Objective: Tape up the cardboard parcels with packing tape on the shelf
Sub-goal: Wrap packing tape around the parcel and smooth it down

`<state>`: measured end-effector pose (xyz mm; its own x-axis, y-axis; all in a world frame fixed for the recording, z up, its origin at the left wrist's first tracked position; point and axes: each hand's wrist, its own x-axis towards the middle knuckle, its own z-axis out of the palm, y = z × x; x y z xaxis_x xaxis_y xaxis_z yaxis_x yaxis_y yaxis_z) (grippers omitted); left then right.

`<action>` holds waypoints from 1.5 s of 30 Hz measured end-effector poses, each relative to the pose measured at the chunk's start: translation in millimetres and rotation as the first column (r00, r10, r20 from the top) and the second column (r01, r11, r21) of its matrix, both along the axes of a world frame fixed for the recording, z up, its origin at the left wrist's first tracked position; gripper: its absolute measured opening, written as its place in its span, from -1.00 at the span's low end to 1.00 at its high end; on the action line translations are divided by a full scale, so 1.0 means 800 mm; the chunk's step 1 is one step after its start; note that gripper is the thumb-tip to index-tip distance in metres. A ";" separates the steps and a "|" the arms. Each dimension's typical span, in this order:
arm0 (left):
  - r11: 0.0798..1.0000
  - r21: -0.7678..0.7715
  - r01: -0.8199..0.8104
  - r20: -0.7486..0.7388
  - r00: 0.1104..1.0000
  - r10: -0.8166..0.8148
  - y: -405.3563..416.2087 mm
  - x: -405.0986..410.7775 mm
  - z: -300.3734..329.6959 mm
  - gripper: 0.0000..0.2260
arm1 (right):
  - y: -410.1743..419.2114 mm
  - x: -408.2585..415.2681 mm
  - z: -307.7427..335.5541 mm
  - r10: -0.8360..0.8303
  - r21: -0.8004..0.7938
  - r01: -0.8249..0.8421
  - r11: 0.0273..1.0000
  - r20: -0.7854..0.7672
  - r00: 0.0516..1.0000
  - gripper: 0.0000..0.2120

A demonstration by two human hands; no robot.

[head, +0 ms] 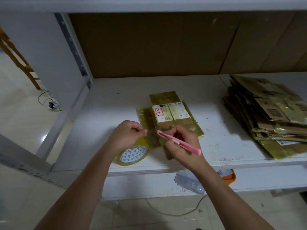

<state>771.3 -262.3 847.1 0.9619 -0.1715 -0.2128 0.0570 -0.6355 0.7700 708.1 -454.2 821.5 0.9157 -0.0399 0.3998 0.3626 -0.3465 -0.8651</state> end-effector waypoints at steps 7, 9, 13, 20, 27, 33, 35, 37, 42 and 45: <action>1.000 -0.010 0.003 0.001 1.000 -0.003 -0.001 -0.001 0.003 -0.83 | -0.003 0.004 -0.007 0.116 -0.173 -0.119 0.978 -0.026 0.993 -0.93; 0.999 -0.010 0.033 -0.005 0.999 -0.033 0.000 -0.002 0.007 -0.84 | -0.003 0.002 -0.011 0.157 -0.216 -0.157 0.964 -0.019 0.987 -0.92; 0.994 0.014 0.104 -0.057 0.993 -0.103 0.008 -0.001 0.019 -0.85 | -0.006 0.002 -0.009 0.129 -0.118 -0.133 0.984 -0.039 0.991 -0.84; 0.999 -0.009 0.048 -0.059 0.997 -0.048 0.020 -0.007 0.023 -0.86 | -0.015 0.000 0.014 0.089 0.205 -0.047 0.978 -0.201 0.976 -0.91; 0.999 -0.029 0.019 -0.009 1.000 -0.019 0.012 -0.013 0.020 -0.86 | -0.043 -0.020 0.043 -0.133 0.267 0.117 0.957 0.041 0.990 -0.80; 1.000 -0.008 0.019 0.008 1.000 -0.019 0.007 -0.012 0.019 -0.86 | -0.125 -0.019 -0.008 -0.456 -0.352 0.463 0.814 0.107 0.883 -0.77; 1.000 0.009 0.028 0.016 0.999 -0.028 0.003 -0.012 0.019 -0.86 | -0.147 -0.015 -0.027 -0.514 -0.581 0.398 0.710 -0.041 0.857 -0.60; 0.999 0.028 0.033 0.026 0.999 -0.034 0.001 -0.013 0.019 -0.85 | -0.153 -0.013 -0.035 -0.512 -0.662 0.300 0.687 -0.148 0.846 -0.50; 0.999 0.010 0.030 0.033 0.999 -0.031 0.003 -0.017 0.019 -0.86 | -0.146 -0.013 -0.030 -0.530 -0.692 0.304 0.655 -0.134 0.837 -0.42; 1.000 -0.002 0.021 0.079 0.997 -0.021 0.008 -0.023 0.020 -0.87 | -0.094 -0.030 0.007 -0.417 -0.442 0.399 0.803 0.062 0.907 -0.73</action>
<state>753.2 -255.6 862.9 0.9719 -0.1924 -0.1358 -0.0173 -0.6335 0.7736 684.1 -529.2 827.3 0.8684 -0.2438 0.4318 0.0735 -0.7978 -0.5984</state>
